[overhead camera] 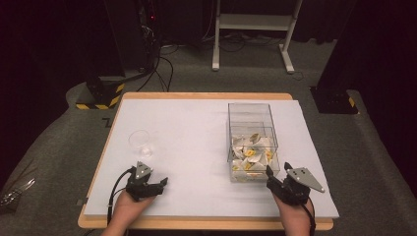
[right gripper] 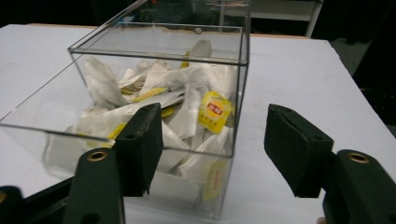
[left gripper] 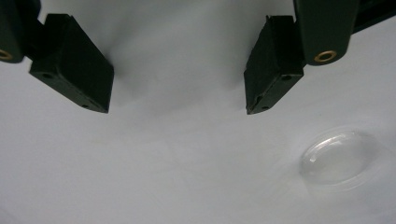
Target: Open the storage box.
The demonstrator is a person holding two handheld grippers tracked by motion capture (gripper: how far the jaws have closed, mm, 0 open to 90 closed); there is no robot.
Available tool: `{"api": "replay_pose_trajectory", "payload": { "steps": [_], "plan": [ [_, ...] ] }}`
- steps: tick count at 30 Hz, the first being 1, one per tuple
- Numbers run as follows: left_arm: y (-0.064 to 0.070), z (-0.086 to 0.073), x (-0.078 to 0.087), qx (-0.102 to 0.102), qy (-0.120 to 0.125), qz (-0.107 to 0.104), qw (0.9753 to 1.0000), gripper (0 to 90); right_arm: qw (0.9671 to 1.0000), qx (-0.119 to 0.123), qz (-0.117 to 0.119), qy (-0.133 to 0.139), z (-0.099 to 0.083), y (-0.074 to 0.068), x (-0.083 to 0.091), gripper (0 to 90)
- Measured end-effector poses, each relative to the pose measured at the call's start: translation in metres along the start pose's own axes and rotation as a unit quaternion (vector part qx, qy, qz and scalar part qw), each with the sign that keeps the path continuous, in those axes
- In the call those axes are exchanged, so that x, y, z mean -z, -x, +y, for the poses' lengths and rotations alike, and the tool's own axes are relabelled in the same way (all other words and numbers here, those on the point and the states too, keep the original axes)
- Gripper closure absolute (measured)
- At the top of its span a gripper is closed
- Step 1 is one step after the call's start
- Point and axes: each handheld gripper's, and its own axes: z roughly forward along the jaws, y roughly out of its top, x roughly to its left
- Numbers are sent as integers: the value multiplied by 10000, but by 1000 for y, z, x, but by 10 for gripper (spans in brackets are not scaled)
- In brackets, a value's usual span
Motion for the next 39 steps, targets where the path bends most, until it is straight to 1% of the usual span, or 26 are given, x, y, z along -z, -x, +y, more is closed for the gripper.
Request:
{"api": "replay_pose_trajectory", "payload": {
  "steps": [1,2,3,4,5,6,8,10,12,13,14,15,16,17,20,28,31,36,39],
  "plan": [
    [0,0,0,1,0,-1,10000,245,10000,-18,-9,1,2,5,-3,403],
    [0,0,0,1,0,-1,10000,244,10000,-18,-9,1,2,5,-3,403],
    [0,0,0,1,1,-2,10000,244,10000,-22,-4,18,5,8,-6,420],
    [0,0,0,1,1,-2,10000,245,10000,-22,-4,18,5,8,-6,420],
    [0,0,0,2,2,-1,10000,245,10000,-11,-7,36,8,10,-8,446],
    [0,0,0,2,2,-1,10000,245,10000,-11,-7,36,8,10,-8,446],
    [0,0,0,1,1,0,10000,245,10000,10,-4,34,10,12,-12,476],
    [0,0,0,0,1,0,10000,245,10000,2,47,21,13,13,-15,505],
    [0,0,0,2,2,-1,10000,245,10000,7,71,0,15,14,-19,535],
    [0,0,0,2,2,-2,10000,245,9999,3,91,-70,15,15,-23,567],
    [0,0,0,2,2,-2,10000,245,9999,3,91,-70,15,15,-23,567],
    [0,0,0,4,2,-3,10000,245,9999,6,91,-84,14,15,-27,613],
    [0,0,0,3,2,-3,10000,245,9999,6,75,-87,13,15,-27,633],
    [0,0,0,3,2,-3,10000,245,9999,6,75,-87,13,15,-27,633],
    [0,0,0,4,1,-4,10000,245,9999,-14,47,-107,8,14,-29,687],
    [0,0,0,4,2,-4,10000,245,10000,-48,25,-79,2,14,-30,735],
    [0,0,0,5,3,-4,10000,245,9999,-74,12,-120,1,14,-32,752],
    [0,0,0,4,2,-4,10000,245,9999,-50,27,-109,-1,12,-32,772],
    [0,0,0,4,2,-3,10000,245,9999,-103,42,-127,-3,13,-32,787]
  ]
}}
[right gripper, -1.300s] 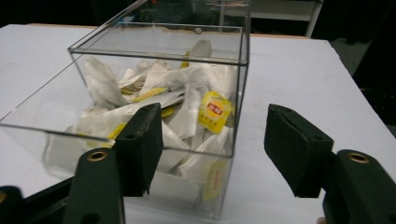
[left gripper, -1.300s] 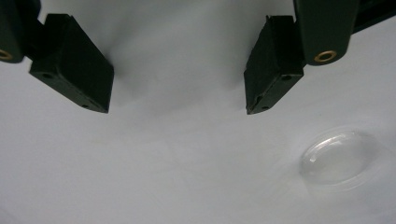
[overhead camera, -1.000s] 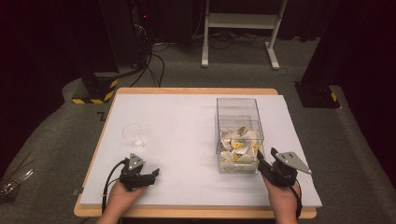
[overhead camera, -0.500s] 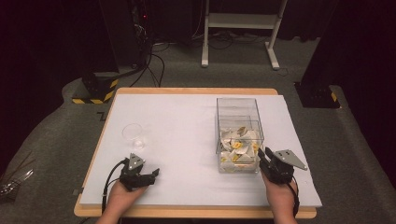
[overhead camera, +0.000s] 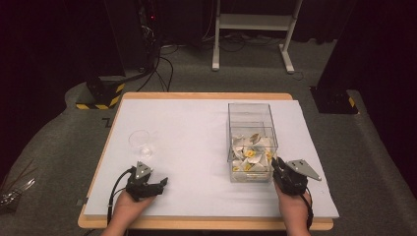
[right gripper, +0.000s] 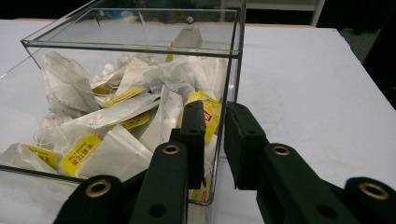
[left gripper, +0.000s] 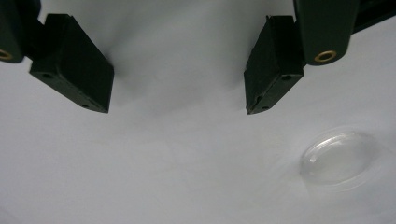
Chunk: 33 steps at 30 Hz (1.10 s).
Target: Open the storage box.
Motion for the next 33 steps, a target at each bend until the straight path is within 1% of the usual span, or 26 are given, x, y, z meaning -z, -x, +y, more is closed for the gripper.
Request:
{"api": "replay_pose_trajectory", "payload": {
  "steps": [11,20,33],
  "plan": [
    [0,0,0,-2,1,0,10000,245,10000,-19,-21,5,-1,1,0,816],
    [0,0,0,-1,1,1,10000,245,10000,31,-31,-20,-4,1,6,827],
    [0,0,0,0,0,1,10000,245,10000,8,22,5,-11,-4,19,814]
  ]
}}
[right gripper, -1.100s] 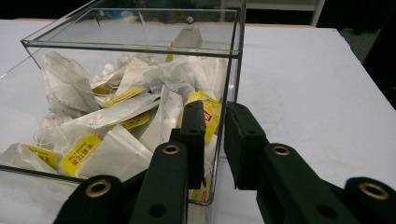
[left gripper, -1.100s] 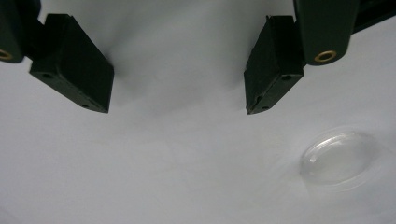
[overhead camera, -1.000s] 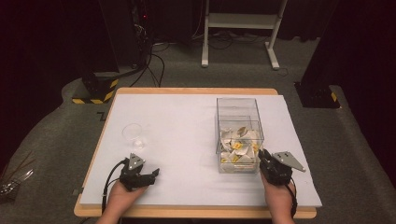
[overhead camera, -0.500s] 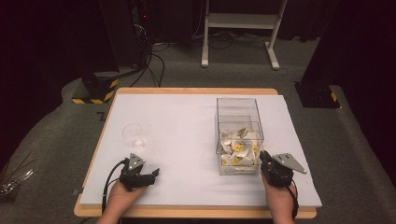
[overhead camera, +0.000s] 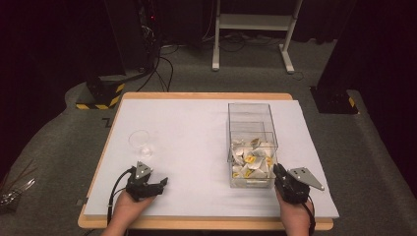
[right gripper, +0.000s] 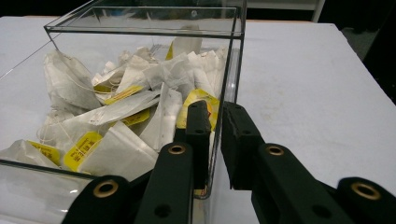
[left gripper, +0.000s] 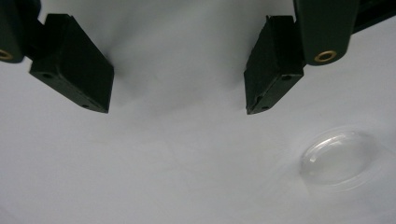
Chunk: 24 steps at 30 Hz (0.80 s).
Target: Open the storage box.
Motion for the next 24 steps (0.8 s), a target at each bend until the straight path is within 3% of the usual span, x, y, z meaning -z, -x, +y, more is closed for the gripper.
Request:
{"api": "replay_pose_trajectory", "payload": {
  "steps": [24],
  "plan": [
    [0,0,0,-2,0,0,10000,245,10000,72,60,10,-7,-2,12,808]
  ]
}}
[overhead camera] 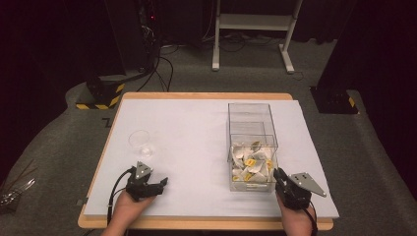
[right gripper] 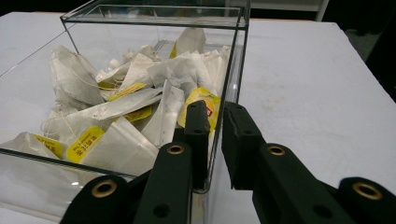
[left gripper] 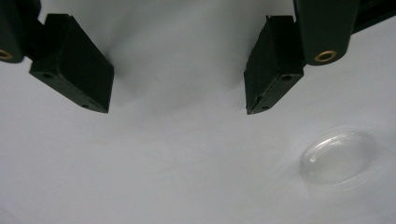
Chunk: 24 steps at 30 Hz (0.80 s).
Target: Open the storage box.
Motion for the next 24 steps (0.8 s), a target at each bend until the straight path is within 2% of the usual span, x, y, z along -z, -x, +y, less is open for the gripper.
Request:
{"api": "replay_pose_trajectory", "payload": {
  "steps": [24],
  "plan": [
    [0,0,0,-2,3,0,10000,245,10000,38,29,2,-4,-1,6,805]
  ]
}}
